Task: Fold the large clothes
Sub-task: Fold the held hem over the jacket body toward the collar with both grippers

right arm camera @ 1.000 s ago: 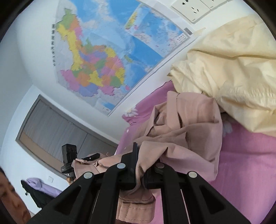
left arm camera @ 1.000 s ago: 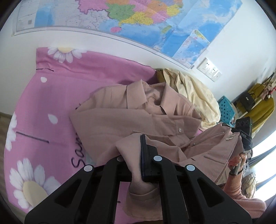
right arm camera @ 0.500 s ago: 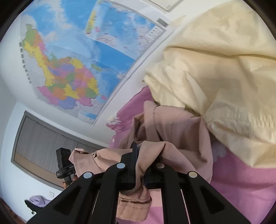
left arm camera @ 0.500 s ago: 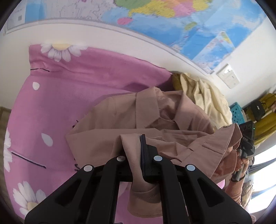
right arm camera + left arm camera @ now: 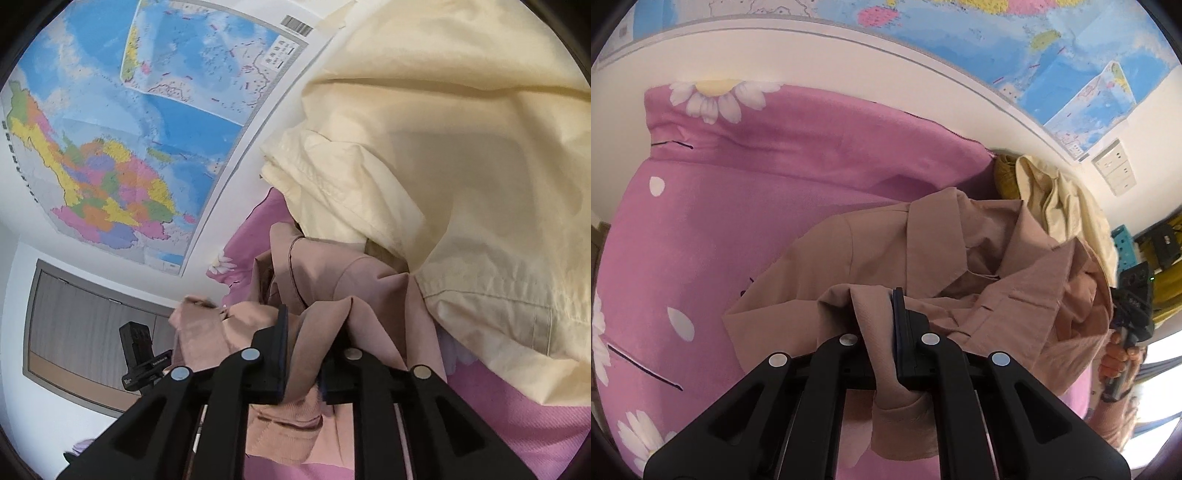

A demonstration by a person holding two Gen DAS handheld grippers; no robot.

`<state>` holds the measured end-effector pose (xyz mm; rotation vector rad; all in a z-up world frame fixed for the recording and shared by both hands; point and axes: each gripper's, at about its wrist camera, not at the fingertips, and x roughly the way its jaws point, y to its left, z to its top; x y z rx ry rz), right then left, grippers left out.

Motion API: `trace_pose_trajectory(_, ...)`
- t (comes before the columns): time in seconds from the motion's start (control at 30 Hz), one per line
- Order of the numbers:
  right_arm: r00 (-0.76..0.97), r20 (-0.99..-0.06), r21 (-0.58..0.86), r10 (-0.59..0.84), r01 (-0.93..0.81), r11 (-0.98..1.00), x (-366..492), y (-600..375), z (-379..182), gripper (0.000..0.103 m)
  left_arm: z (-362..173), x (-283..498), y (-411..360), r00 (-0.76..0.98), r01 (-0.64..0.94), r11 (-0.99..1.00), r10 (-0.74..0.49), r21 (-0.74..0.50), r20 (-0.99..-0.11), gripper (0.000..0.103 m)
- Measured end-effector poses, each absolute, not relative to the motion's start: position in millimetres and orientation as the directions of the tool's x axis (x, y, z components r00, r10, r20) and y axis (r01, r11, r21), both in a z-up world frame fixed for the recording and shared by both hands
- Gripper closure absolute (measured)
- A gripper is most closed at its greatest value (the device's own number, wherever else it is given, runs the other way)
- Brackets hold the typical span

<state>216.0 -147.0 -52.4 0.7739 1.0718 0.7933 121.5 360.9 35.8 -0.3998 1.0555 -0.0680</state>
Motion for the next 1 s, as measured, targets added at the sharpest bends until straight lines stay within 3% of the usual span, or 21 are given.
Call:
trace_pose_trajectory(0.23,0.268,-0.457,0.845,0.848,-0.166,0.508,218.2,-143.4,-56.1,0.084,34.4,122.8,342.8,0.525,-0.130,0.957,-0.156,-0.259,-0.836,0.096)
trace_pose_trajectory(0.4,0.280,-0.438,0.853,0.854,-0.172,0.494,215.3,-146.1,-49.3,0.059,33.9,122.9,339.4,0.537,-0.121,0.963,-0.139,-0.240,-0.832,0.094)
trace_pose_trajectory(0.6,0.315,-0.418,0.837,0.852,-0.231,0.496,208.2,-149.9,-27.1,0.049,32.5,122.4,339.0,0.541,-0.118,0.966,-0.132,-0.230,-0.830,0.093)
trace_pose_trajectory(0.73,0.348,-0.456,0.761,0.819,-0.323,0.562,195.3,-143.2,-10.6,0.043,34.0,120.6,336.7,0.547,-0.112,0.969,-0.126,-0.221,-0.827,0.092)
trace_pose_trajectory(0.87,0.387,-0.508,0.627,0.769,-0.445,0.639,177.2,-128.0,4.1,0.030,35.6,119.7,335.3,0.550,-0.104,0.969,-0.130,-0.222,-0.825,0.090)
trace_pose_trajectory(1.0,0.467,-0.599,0.362,0.651,-0.567,0.740,153.6,-99.4,11.4,0.022,35.6,118.7,339.1,0.547,-0.102,0.964,-0.154,-0.247,-0.823,0.083)
